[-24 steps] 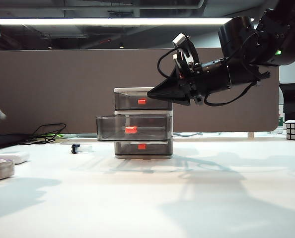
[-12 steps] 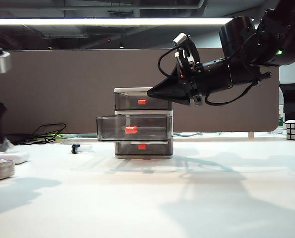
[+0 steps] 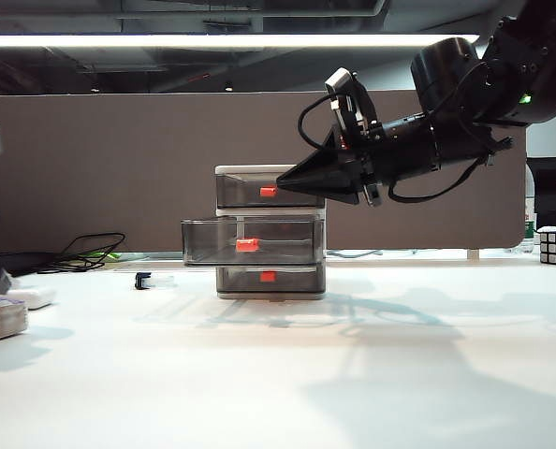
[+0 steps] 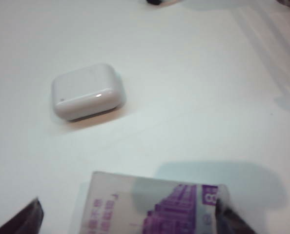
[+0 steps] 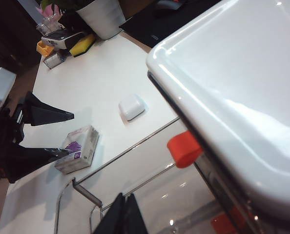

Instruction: Open the second layer of the drawer on the table, pick up a pack of napkins on the table and put it in, and finally close the drawer.

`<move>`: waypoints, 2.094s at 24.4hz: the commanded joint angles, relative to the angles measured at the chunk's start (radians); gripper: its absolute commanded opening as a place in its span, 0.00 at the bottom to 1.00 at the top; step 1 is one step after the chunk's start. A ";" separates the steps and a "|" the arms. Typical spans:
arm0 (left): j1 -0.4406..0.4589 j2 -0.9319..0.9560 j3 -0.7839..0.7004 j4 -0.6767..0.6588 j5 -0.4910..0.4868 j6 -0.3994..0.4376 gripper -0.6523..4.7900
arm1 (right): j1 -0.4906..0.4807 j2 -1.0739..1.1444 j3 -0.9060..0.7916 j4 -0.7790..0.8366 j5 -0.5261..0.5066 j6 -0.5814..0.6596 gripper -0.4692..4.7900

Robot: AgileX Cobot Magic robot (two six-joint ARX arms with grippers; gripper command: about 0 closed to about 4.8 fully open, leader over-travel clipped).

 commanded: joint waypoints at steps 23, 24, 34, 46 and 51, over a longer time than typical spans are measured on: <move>0.105 0.192 0.015 0.071 0.267 0.067 1.00 | 0.001 -0.005 0.006 0.003 -0.002 -0.007 0.08; 0.105 0.192 0.016 0.078 0.267 0.067 1.00 | 0.001 -0.004 0.006 0.003 -0.002 -0.008 0.08; 0.104 0.205 0.016 0.111 0.309 0.040 1.00 | 0.001 -0.004 0.006 0.004 -0.002 -0.010 0.08; 0.104 0.266 0.028 0.145 0.331 0.012 1.00 | 0.001 -0.004 0.006 0.003 0.002 -0.016 0.08; 0.104 0.266 0.028 0.140 0.329 0.050 1.00 | 0.001 -0.004 0.006 0.003 0.002 -0.016 0.08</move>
